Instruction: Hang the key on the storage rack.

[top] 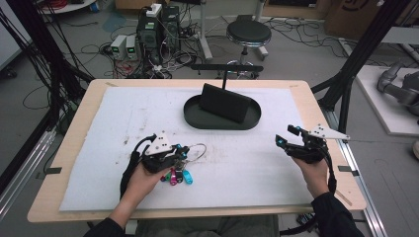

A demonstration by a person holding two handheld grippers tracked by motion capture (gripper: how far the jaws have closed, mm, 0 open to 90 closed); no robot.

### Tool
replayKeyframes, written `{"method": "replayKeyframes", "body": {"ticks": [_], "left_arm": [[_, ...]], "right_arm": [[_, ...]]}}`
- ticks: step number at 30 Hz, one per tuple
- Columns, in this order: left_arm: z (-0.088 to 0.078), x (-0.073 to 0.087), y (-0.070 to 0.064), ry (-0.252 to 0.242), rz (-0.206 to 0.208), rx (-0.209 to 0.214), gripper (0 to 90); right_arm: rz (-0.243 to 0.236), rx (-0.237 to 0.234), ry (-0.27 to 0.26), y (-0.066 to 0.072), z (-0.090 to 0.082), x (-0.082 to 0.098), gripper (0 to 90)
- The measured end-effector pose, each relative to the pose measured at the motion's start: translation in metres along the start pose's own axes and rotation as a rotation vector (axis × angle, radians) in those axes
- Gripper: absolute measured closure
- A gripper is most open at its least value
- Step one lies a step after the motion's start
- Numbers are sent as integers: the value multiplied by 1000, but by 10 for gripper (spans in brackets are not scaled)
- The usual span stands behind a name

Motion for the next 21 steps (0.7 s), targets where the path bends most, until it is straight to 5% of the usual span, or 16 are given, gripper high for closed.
{"method": "replayKeyframes", "body": {"ticks": [21], "left_arm": [[5,-73,27,-109,46,-53,865]], "right_arm": [[4,7,-2,-3,-3,1,290]]}}
Point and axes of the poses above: each handheld gripper's, and its own axes: z roughly forward along the jaws, x roughly out of its underside, y roughly to its left, the point moved 10 cm from there along z, roughly forward along the jaws, and after that the axes turned 10 degrees about -y, right-handed, at the moved point
